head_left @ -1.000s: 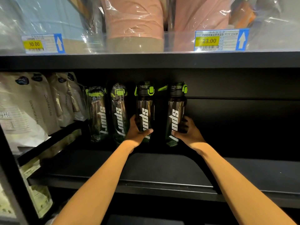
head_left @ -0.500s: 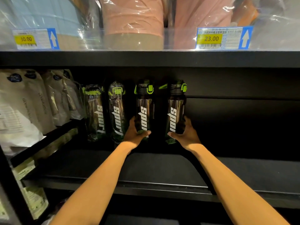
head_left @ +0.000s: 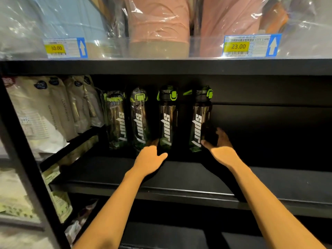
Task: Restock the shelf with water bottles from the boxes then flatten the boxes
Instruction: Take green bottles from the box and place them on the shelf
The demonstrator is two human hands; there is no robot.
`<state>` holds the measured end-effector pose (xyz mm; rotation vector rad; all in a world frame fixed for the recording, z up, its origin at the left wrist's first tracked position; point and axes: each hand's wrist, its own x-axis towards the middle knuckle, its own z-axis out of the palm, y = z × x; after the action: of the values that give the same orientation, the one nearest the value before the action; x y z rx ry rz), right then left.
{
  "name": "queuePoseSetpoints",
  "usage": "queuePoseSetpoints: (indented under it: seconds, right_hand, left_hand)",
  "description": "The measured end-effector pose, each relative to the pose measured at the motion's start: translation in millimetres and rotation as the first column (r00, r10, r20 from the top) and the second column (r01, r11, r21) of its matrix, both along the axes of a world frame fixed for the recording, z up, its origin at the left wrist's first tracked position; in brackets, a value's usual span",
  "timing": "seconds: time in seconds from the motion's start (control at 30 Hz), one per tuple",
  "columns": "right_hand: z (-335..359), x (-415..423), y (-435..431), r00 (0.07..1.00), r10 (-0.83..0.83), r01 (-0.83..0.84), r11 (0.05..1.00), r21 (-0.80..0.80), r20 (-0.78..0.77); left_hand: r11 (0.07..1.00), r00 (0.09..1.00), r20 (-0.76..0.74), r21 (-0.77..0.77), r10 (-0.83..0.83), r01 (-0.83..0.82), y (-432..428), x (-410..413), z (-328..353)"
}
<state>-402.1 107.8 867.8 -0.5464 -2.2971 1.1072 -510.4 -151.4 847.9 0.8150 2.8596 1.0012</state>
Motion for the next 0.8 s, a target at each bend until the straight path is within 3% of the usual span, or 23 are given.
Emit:
queuePoseSetpoints:
  seconds: [0.07,0.13,0.2,0.3,0.37,0.57,0.7,0.8]
  right_hand:
    - [-5.4,40.5,-18.9,0.998,-0.063,0.062,0.983,0.171,0.006]
    - [-21.9,85.1,-42.0,0.992,-0.091,0.114,0.943,0.313,-0.090]
    - [-48.1,127.1,-64.7,0.980,-0.056,0.128,0.911,0.393,-0.190]
    - [-100.0,177.0,-89.8,0.973,-0.069,0.170,0.860,0.482,-0.221]
    - [-138.1,208.7,-105.7,0.976,-0.094,0.183,0.842,0.508,-0.196]
    - [-254.0,320.1,-157.1,0.972,-0.219,0.157,0.876,0.455,0.087]
    - [-306.3,415.1,-189.9,0.905,-0.272,0.129,0.907,0.400,0.326]
    - [-331.8,488.2,-205.3,0.850,-0.318,0.167,0.919,0.357,0.421]
  left_hand:
    - [1.000,0.976,-0.217,0.004,0.015,-0.014,-24.0,34.6,-7.1]
    - [0.994,0.936,-0.353,0.104,0.014,0.025,-49.1,74.4,-17.7]
    - [0.992,0.904,-0.427,0.111,-0.014,0.068,-72.3,106.9,-39.4]
    - [0.990,0.889,-0.457,0.117,-0.018,0.080,-100.2,150.1,-82.7]
    - [0.987,0.903,-0.429,0.126,-0.038,0.102,-115.4,177.7,-113.3]
    - [0.983,0.967,-0.176,-0.003,-0.183,0.186,-155.9,251.8,-218.0]
    - [0.969,0.967,-0.066,-0.041,-0.246,0.244,-173.0,310.9,-272.9]
    - [0.963,0.966,0.035,-0.073,-0.257,0.258,-178.4,355.8,-304.2]
